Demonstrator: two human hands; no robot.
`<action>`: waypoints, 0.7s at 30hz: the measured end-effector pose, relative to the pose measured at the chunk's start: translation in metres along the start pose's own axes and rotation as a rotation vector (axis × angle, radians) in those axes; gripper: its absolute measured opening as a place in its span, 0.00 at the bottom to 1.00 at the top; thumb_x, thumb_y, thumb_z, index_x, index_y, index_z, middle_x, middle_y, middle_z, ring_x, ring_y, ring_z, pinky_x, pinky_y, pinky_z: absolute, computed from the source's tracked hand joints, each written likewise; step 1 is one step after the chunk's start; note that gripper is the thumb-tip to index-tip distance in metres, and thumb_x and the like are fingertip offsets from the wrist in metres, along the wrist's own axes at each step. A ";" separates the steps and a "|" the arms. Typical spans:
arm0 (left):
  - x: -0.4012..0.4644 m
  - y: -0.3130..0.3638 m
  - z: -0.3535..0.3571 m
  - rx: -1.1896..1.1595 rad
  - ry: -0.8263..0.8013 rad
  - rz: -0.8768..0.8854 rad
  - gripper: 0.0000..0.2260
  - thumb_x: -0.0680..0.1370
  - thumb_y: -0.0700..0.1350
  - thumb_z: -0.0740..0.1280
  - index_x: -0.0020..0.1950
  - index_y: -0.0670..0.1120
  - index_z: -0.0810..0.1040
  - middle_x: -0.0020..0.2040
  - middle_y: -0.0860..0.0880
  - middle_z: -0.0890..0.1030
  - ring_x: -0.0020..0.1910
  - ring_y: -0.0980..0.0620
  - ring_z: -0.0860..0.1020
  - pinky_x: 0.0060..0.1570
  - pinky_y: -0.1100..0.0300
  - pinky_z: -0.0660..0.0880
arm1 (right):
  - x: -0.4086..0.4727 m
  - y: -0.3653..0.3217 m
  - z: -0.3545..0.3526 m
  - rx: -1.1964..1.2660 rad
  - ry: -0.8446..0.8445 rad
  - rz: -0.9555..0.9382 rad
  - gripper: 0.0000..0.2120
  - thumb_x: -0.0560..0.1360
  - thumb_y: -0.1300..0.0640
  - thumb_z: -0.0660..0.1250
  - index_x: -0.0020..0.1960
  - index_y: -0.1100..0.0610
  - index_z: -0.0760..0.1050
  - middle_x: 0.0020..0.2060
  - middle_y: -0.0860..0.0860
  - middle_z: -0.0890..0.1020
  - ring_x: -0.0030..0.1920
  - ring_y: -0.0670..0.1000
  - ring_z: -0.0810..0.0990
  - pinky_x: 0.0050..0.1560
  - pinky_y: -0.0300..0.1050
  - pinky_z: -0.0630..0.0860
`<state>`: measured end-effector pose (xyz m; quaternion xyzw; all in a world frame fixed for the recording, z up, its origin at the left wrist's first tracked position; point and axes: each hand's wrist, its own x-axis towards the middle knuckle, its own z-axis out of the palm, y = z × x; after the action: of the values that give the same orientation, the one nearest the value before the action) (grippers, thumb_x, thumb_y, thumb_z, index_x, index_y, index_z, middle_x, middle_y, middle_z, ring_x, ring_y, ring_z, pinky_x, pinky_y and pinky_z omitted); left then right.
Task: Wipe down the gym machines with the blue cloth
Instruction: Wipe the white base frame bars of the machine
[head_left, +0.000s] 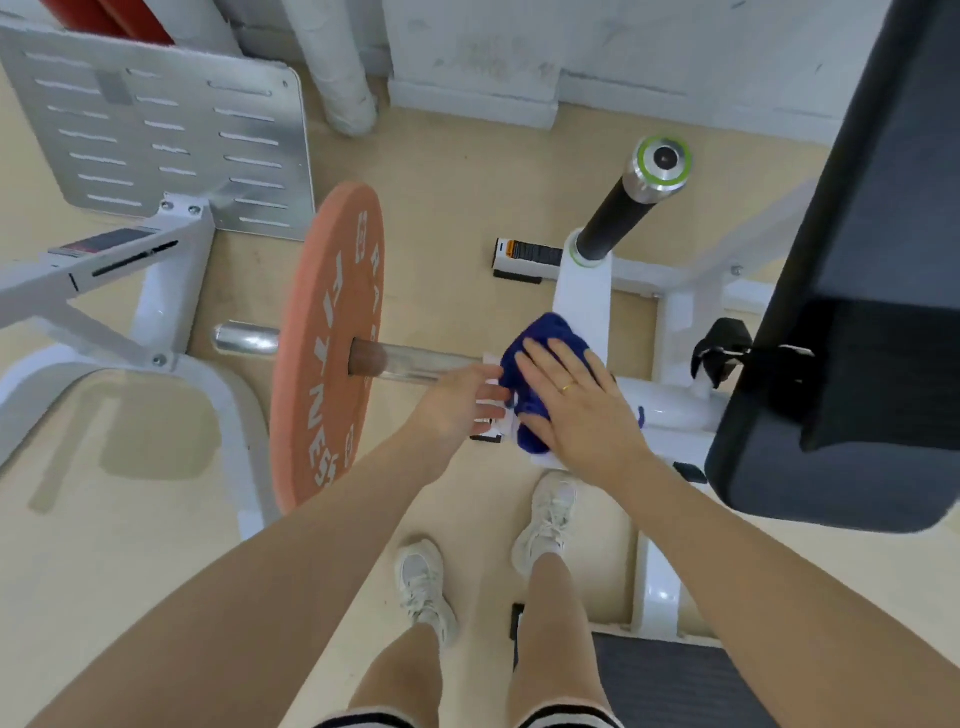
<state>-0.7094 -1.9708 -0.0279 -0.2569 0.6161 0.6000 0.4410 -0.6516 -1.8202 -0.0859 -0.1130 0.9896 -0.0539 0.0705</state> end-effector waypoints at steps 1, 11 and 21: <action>0.002 -0.006 -0.001 0.003 -0.033 0.018 0.08 0.81 0.42 0.56 0.53 0.47 0.74 0.40 0.50 0.79 0.36 0.53 0.75 0.39 0.64 0.71 | 0.010 0.002 -0.002 0.016 0.019 0.105 0.28 0.77 0.45 0.51 0.71 0.58 0.67 0.70 0.53 0.70 0.71 0.54 0.66 0.70 0.49 0.54; 0.005 -0.039 0.014 0.112 -0.170 0.253 0.16 0.80 0.34 0.56 0.63 0.49 0.73 0.46 0.54 0.80 0.41 0.62 0.79 0.44 0.69 0.75 | -0.030 -0.037 0.007 0.256 -0.001 0.483 0.32 0.77 0.43 0.43 0.76 0.57 0.52 0.76 0.53 0.56 0.75 0.55 0.54 0.72 0.51 0.52; 0.012 -0.054 0.026 0.181 -0.048 0.307 0.25 0.76 0.32 0.64 0.66 0.56 0.70 0.49 0.52 0.77 0.42 0.55 0.74 0.39 0.73 0.73 | 0.017 0.007 -0.008 0.627 0.136 0.578 0.30 0.81 0.53 0.56 0.77 0.57 0.46 0.76 0.54 0.49 0.70 0.56 0.64 0.60 0.45 0.66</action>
<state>-0.6633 -1.9512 -0.0633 -0.1050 0.6888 0.6083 0.3802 -0.6709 -1.8169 -0.0810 0.1997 0.9186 -0.3375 0.0482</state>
